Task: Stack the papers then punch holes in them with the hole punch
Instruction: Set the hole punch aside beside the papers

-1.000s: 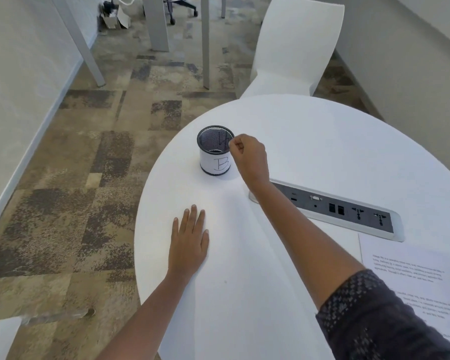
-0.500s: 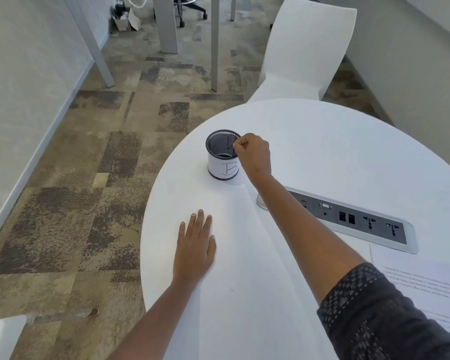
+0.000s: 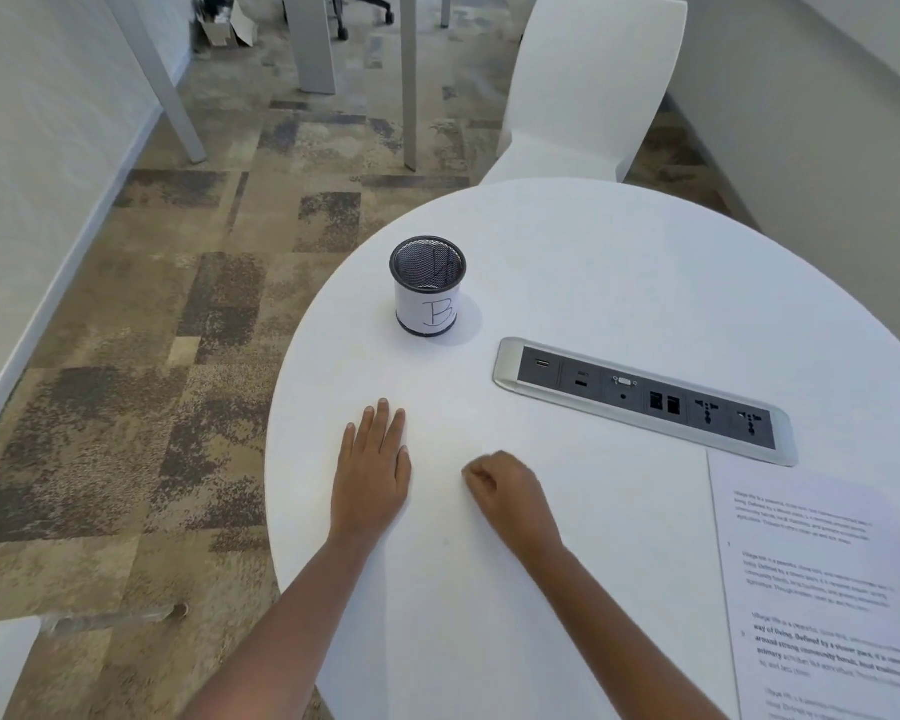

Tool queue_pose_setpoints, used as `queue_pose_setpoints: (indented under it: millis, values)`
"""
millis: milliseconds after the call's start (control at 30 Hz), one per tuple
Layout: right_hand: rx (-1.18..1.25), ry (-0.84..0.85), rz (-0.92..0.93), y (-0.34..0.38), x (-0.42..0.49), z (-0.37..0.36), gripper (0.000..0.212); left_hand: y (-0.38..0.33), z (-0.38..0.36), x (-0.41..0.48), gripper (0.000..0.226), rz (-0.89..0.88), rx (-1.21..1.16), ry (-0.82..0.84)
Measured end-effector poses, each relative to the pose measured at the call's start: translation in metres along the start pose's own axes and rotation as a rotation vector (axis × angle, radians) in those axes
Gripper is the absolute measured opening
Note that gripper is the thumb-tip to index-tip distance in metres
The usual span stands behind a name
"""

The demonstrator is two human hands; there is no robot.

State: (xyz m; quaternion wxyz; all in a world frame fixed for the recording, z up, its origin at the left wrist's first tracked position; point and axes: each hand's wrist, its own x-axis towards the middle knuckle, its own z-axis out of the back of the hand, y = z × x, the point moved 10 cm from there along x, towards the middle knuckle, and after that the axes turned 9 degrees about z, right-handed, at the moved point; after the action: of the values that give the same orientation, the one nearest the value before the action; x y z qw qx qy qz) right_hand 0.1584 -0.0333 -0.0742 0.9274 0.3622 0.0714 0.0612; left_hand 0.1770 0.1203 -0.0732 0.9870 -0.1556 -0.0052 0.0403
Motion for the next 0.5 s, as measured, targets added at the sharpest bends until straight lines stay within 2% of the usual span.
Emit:
queue_pose_setpoints:
  millis: [200, 500]
  values:
    - [-0.089, 0.089, 0.29, 0.024, -0.046, -0.019, 0.022, -0.002, 0.002, -0.009, 0.051, 0.003, -0.001, -0.001]
    - [-0.185, 0.063, 0.336, 0.037, -0.054, -0.021, 0.024, -0.001, -0.001, -0.016, 0.053, 0.013, -0.011, 0.0]
